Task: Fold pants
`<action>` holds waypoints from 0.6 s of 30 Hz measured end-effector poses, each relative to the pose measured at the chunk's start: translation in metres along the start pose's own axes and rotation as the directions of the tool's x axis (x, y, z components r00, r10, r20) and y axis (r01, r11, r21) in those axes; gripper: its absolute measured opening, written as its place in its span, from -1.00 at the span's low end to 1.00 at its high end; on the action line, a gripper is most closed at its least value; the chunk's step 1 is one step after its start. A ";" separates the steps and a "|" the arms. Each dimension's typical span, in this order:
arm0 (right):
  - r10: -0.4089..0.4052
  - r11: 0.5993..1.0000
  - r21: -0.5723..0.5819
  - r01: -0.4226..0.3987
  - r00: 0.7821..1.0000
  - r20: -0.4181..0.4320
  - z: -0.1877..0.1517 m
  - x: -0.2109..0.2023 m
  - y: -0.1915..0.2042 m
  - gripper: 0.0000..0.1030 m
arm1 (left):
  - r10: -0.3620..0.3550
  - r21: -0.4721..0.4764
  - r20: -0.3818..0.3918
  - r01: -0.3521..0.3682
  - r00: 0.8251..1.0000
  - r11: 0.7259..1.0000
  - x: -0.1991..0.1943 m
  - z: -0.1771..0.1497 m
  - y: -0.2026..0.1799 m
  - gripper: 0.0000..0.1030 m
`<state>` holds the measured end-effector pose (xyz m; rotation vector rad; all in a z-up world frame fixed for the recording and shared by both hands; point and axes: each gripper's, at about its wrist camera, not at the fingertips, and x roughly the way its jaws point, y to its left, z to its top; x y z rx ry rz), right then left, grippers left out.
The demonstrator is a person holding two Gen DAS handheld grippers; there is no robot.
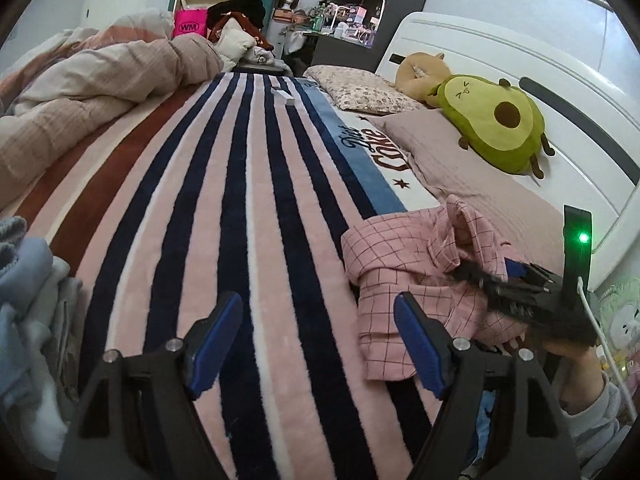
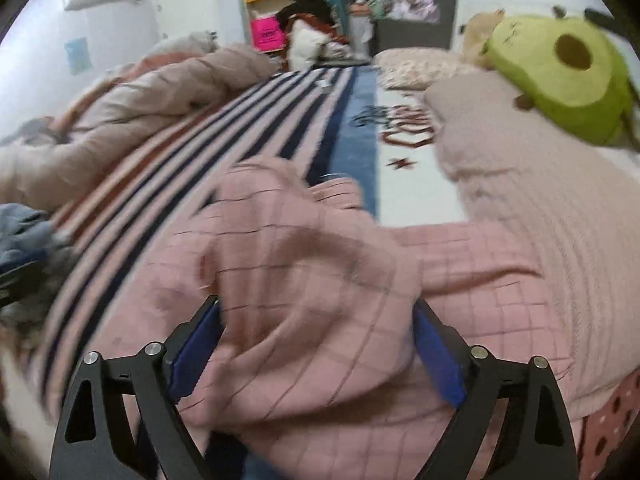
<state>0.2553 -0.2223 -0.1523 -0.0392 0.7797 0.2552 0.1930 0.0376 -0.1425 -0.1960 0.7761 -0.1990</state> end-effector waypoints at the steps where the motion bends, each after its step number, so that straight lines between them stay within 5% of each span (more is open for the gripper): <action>1: -0.007 1.000 0.019 0.007 1.000 -0.003 0.000 -0.001 -0.005 -0.06 | -0.002 0.002 -0.002 0.002 1.000 1.000 0.001 -0.001 -0.002 0.45; 2: -0.011 0.999 0.048 0.012 1.000 -0.004 -0.001 -0.003 -0.014 -0.25 | -0.003 0.004 -0.003 0.003 1.000 1.000 0.002 -0.001 -0.004 0.45; 9: -0.052 0.973 0.227 0.046 0.998 0.023 -0.032 -0.045 -0.073 -0.15 | -0.031 0.014 -0.007 0.031 1.000 0.999 0.002 -0.003 -0.015 0.45; 18: -0.089 0.951 0.302 0.063 0.994 0.071 -0.047 -0.093 -0.096 -0.07 | -0.040 0.031 -0.001 0.040 0.999 0.999 -0.005 -0.002 -0.021 0.45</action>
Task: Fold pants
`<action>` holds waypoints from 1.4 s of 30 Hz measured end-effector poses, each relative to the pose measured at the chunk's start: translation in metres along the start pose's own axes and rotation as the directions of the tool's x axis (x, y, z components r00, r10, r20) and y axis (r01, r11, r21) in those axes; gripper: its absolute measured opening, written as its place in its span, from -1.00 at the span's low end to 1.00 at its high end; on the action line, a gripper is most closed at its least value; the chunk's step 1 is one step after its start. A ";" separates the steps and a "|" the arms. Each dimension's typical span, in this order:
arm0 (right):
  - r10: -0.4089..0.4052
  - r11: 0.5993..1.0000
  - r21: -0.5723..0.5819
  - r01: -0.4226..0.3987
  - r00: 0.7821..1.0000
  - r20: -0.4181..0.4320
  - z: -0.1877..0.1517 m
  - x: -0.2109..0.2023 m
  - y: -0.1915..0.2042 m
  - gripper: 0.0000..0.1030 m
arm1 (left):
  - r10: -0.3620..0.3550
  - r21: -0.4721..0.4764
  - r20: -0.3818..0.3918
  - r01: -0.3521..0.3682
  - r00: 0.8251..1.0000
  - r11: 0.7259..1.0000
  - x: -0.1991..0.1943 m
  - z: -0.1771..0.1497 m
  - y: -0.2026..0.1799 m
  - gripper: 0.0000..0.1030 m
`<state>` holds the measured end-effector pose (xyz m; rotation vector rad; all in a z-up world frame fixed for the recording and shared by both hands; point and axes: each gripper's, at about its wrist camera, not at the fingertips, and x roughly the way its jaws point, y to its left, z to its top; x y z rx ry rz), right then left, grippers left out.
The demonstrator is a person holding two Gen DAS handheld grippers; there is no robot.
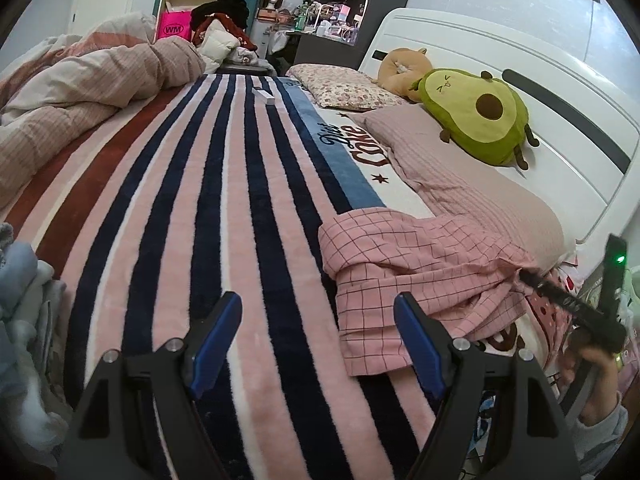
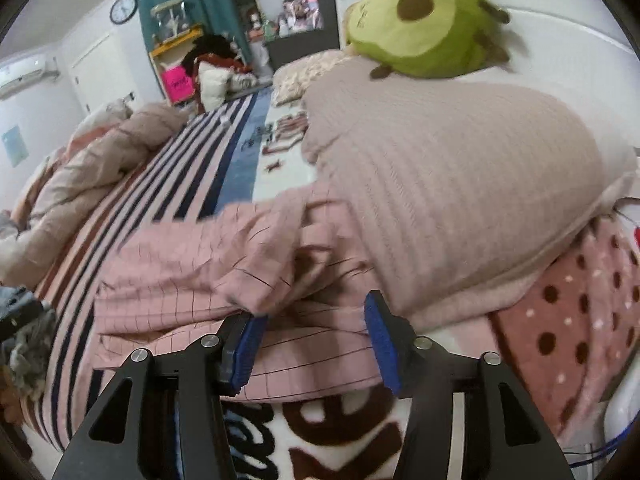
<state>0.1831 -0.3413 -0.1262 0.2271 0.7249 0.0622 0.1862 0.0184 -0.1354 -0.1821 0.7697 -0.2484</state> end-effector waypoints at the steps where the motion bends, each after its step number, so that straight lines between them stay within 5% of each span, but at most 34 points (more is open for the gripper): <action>1: 0.010 1.000 0.004 -0.010 1.000 0.017 0.003 -0.007 -0.001 -0.07 | 0.002 -0.001 0.002 -0.002 1.000 1.000 -0.001 0.000 0.000 0.45; 5: 0.084 0.996 -0.010 -0.084 0.995 0.044 0.020 -0.013 0.006 0.17 | 0.002 -0.013 0.007 -0.002 1.000 1.000 -0.001 0.000 0.002 0.45; 14: 0.239 0.970 0.023 -0.241 0.969 0.065 0.039 0.006 0.029 0.23 | 0.004 -0.009 -0.013 -0.004 1.000 1.000 0.007 -0.001 0.002 0.45; 18: 0.225 0.974 -0.042 -0.222 0.970 0.095 0.044 0.001 0.041 0.37 | -0.005 -0.010 -0.020 0.005 1.000 1.000 0.011 -0.002 -0.001 0.45; 23: 0.063 0.976 -0.205 -0.071 0.997 -0.045 0.030 0.039 0.054 0.55 | -0.010 -0.001 -0.025 0.010 1.000 1.000 0.012 -0.003 -0.003 0.45; 25: 0.043 0.974 -0.220 -0.060 0.996 -0.081 0.021 0.050 0.050 0.35 | -0.006 0.002 -0.028 0.006 1.000 1.000 0.012 -0.003 -0.003 0.45; 28: -0.018 0.961 -0.278 -0.010 0.995 -0.097 0.008 0.056 0.048 -0.40 | -0.001 -0.005 -0.029 0.001 1.000 1.000 0.012 -0.002 -0.001 0.45; 29: -0.015 0.956 -0.293 -0.017 0.994 -0.106 0.007 0.055 0.048 -0.88 | -0.002 -0.008 -0.029 0.002 1.000 1.000 0.012 -0.002 -0.001 0.45; 39: 0.002 0.968 -0.251 -0.005 1.000 -0.013 0.015 0.004 0.024 -0.96 | -0.007 0.005 -0.025 0.007 1.000 1.000 0.009 0.000 -0.005 0.45; 42: -0.022 0.972 -0.236 0.004 0.997 -0.073 0.005 0.011 0.012 -0.94 | -0.012 0.010 -0.034 0.012 0.999 1.000 0.013 -0.001 -0.007 0.45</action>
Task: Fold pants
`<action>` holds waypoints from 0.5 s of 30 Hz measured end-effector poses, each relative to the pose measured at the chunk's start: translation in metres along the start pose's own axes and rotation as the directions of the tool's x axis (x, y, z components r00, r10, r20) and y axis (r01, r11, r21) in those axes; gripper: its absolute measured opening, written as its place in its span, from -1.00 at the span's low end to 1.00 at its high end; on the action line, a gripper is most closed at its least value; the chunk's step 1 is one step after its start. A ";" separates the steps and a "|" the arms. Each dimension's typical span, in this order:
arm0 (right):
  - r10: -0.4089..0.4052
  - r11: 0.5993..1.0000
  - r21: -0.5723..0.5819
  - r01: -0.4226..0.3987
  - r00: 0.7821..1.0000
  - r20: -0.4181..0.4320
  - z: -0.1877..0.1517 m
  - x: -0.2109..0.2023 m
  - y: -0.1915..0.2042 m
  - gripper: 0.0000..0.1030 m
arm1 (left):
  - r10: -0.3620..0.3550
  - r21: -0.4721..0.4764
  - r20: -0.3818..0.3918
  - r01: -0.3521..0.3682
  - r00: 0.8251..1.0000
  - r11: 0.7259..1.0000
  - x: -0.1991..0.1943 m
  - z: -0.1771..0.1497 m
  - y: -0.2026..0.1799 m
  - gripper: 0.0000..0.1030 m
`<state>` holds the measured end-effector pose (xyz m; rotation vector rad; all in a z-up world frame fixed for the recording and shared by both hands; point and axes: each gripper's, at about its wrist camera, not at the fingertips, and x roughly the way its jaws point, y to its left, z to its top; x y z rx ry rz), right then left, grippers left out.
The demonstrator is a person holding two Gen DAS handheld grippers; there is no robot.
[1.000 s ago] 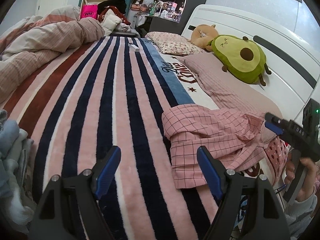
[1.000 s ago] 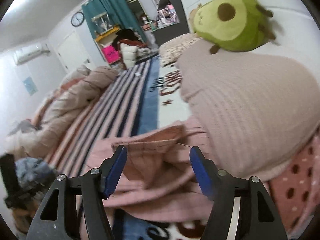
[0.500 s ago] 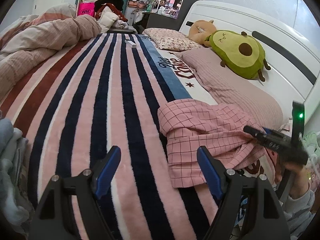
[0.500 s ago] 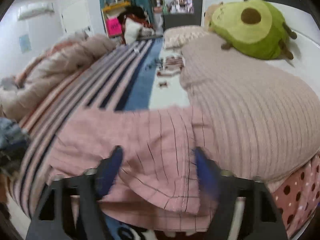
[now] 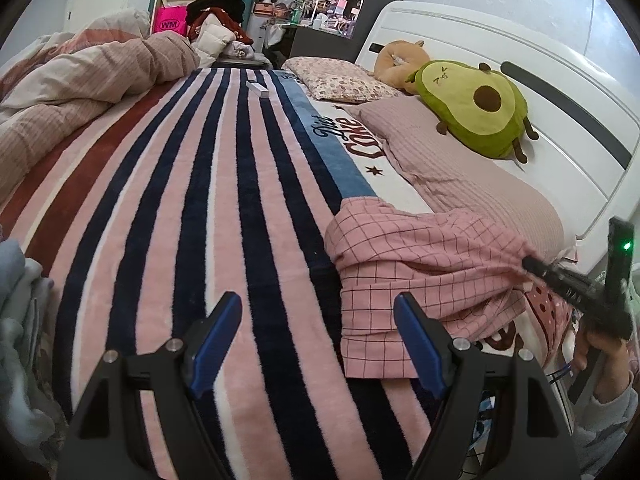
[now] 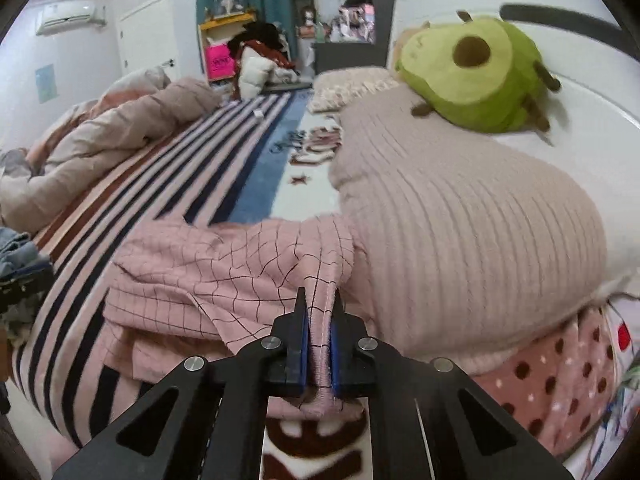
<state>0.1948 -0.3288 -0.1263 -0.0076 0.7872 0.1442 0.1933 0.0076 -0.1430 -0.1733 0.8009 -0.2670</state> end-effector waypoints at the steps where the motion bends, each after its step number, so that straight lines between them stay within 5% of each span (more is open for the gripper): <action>1: 0.004 1.000 0.000 -0.004 0.999 -0.033 -0.004 0.007 0.000 -0.92 | -0.002 0.001 -0.006 0.002 1.000 1.000 0.003 0.000 -0.001 0.45; 5: 0.025 1.000 0.010 -0.025 0.997 -0.069 -0.013 0.020 -0.002 -0.71 | -0.012 -0.003 -0.042 0.012 0.999 1.000 0.018 0.000 -0.002 0.45; 7: 0.017 0.999 0.034 -0.016 1.000 -0.024 -0.007 0.010 -0.008 -0.32 | -0.037 -0.014 -0.048 0.036 0.998 0.999 0.026 0.002 -0.003 0.45; 8: 0.001 0.999 0.039 -0.001 1.000 0.000 -0.004 0.007 -0.011 0.12 | -0.045 -0.020 -0.049 0.044 0.998 0.999 0.029 0.003 -0.002 0.45; 9: -0.006 0.999 0.038 0.006 1.000 0.014 -0.001 0.005 -0.013 0.27 | -0.059 -0.028 -0.054 0.058 0.997 0.998 0.034 0.005 -0.003 0.45; 15: 0.115 0.991 0.082 -0.108 0.990 -0.087 0.002 0.036 -0.024 0.26 | -0.147 -0.069 -0.124 0.140 0.981 0.988 0.079 0.005 -0.010 0.45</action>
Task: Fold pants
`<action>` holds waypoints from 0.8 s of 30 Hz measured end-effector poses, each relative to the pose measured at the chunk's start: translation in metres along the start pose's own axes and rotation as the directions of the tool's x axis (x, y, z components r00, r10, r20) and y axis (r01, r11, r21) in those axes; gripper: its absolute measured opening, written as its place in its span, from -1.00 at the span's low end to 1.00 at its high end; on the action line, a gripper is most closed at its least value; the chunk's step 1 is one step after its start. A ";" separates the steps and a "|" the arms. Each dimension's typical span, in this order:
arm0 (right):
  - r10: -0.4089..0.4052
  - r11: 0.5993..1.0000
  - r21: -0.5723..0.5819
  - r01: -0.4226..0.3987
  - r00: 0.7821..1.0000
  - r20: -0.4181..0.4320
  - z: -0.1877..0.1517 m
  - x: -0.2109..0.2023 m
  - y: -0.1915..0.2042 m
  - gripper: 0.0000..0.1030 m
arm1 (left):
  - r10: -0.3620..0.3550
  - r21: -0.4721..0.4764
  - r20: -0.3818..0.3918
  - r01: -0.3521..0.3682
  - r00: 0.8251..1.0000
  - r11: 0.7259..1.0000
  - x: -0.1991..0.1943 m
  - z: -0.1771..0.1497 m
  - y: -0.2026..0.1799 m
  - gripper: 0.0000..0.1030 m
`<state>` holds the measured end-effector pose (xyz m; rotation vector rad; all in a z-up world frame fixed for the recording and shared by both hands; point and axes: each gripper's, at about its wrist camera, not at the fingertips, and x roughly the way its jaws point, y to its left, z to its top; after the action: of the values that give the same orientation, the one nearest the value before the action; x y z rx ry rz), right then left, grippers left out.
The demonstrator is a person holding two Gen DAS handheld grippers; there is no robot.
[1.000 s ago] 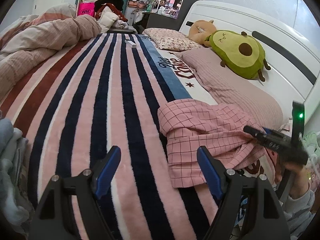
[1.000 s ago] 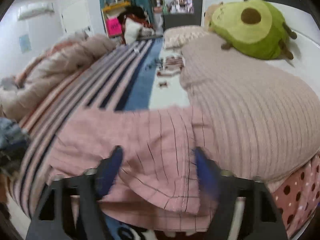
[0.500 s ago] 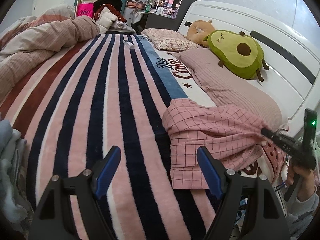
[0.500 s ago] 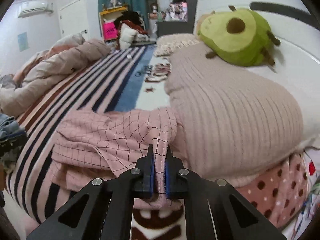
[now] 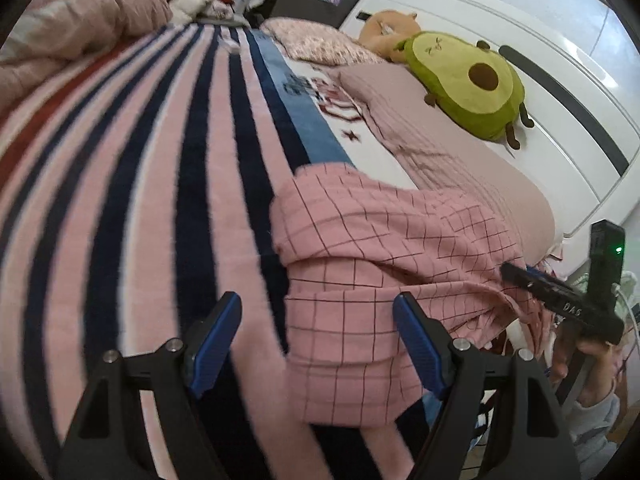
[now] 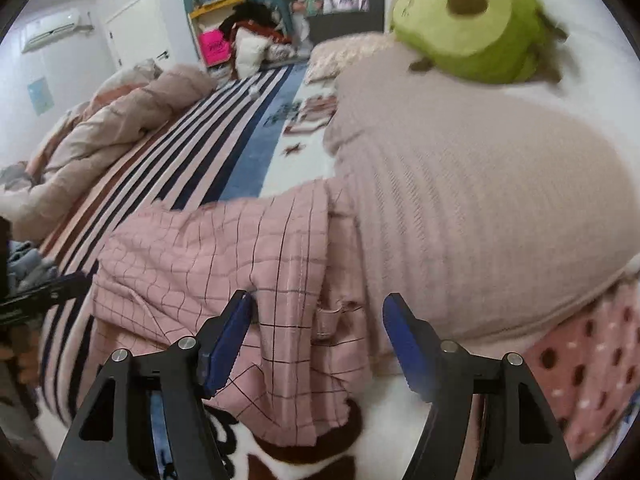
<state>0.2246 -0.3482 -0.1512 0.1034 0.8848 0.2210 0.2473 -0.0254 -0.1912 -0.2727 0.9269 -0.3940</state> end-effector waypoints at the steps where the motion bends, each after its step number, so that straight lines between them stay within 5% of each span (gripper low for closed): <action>1: 0.022 1.000 0.008 -0.022 1.000 -0.020 -0.001 0.007 -0.001 0.26 | -0.016 -0.011 -0.015 0.016 1.000 1.000 0.009 0.000 0.001 0.45; 5: 0.087 0.995 0.051 -0.084 0.995 -0.053 -0.008 0.026 -0.004 0.12 | -0.086 -0.063 -0.058 0.082 0.995 0.995 0.036 0.000 0.005 0.43; 8: 0.121 0.990 0.077 -0.118 0.992 -0.046 -0.008 0.028 -0.004 -0.45 | -0.146 -0.093 -0.072 0.139 0.987 0.986 0.047 -0.002 0.001 -0.15; 12: 0.119 0.992 0.050 -0.118 0.993 -0.012 -0.008 0.016 0.006 -0.60 | -0.138 -0.100 -0.041 0.134 0.990 0.986 0.032 -0.004 0.002 -0.52; 17: 0.221 0.974 0.045 -0.221 0.975 -0.005 -0.014 0.000 0.034 -0.62 | -0.048 -0.078 0.007 0.048 0.999 0.996 -0.022 -0.018 0.008 -0.56; 24: 0.410 0.912 0.038 -0.408 0.907 -0.092 -0.055 -0.002 0.099 -0.62 | 0.099 -0.116 0.019 -0.096 0.995 0.989 -0.111 -0.069 0.041 -0.54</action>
<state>0.1665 -0.2522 -0.1663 0.2987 0.9573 0.6164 0.1402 0.0565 -0.1671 -0.3354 0.9365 -0.2475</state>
